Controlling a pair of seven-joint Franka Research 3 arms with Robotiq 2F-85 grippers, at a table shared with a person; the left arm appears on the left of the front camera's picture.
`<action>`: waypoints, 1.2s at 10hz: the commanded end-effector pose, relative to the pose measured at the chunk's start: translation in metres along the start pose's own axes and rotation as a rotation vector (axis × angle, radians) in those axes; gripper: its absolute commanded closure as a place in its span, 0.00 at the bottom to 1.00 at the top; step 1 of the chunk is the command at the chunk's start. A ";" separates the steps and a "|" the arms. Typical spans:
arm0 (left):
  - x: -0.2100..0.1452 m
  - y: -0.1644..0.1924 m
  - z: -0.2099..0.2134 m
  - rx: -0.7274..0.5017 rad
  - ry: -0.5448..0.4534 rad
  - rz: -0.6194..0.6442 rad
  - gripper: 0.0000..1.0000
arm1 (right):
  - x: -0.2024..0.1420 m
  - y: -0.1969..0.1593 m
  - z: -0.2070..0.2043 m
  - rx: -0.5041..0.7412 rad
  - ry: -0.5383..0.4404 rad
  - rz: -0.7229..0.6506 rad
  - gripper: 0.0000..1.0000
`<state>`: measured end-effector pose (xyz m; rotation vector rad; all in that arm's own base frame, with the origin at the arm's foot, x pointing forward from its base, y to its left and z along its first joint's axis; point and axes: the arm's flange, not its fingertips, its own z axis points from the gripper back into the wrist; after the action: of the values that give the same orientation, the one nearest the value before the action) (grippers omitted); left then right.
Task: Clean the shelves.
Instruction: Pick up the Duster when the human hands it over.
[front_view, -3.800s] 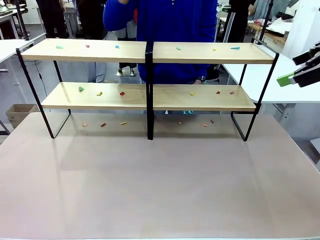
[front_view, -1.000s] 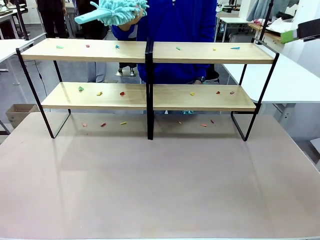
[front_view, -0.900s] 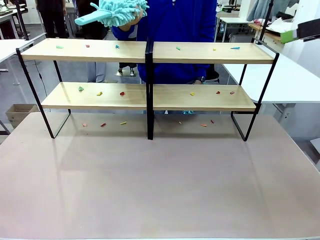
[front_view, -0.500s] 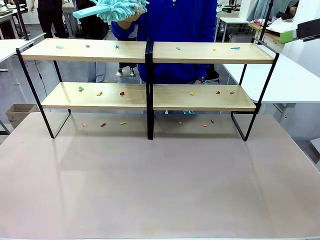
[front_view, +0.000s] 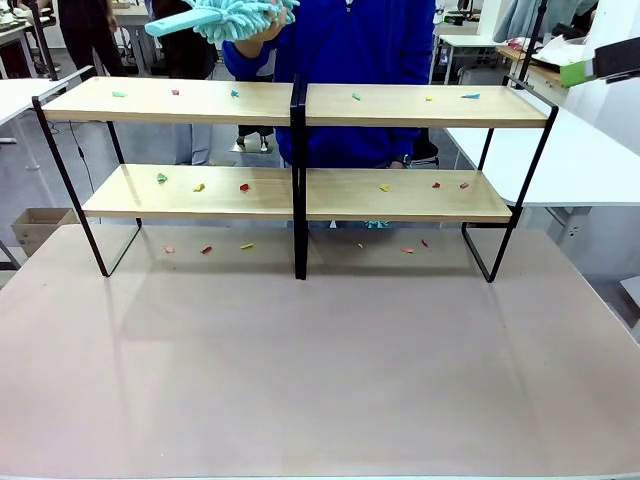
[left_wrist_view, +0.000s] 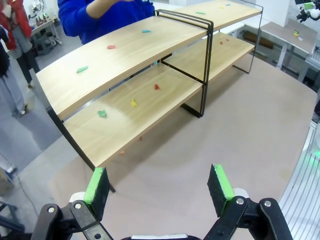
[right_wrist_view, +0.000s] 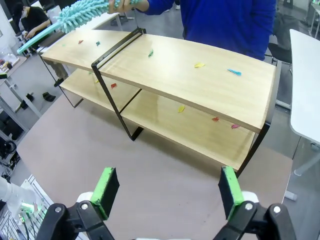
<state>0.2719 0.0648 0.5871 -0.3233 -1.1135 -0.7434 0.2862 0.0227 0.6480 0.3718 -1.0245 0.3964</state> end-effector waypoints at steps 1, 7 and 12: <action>-0.005 -0.004 0.001 0.003 0.004 0.012 0.00 | 0.000 -0.001 0.000 0.000 -0.001 -0.003 0.00; 0.104 0.046 -0.029 -0.672 0.153 -0.034 0.00 | 0.000 -0.001 0.000 0.000 -0.001 -0.003 0.00; 0.159 0.051 -0.093 -0.790 0.051 0.117 0.00 | 0.000 -0.001 0.000 0.000 -0.001 -0.003 0.00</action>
<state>0.4502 -0.0077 0.6997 -1.1784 -0.6483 -0.9737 0.2868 0.0224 0.6474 0.3701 -1.0228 0.3948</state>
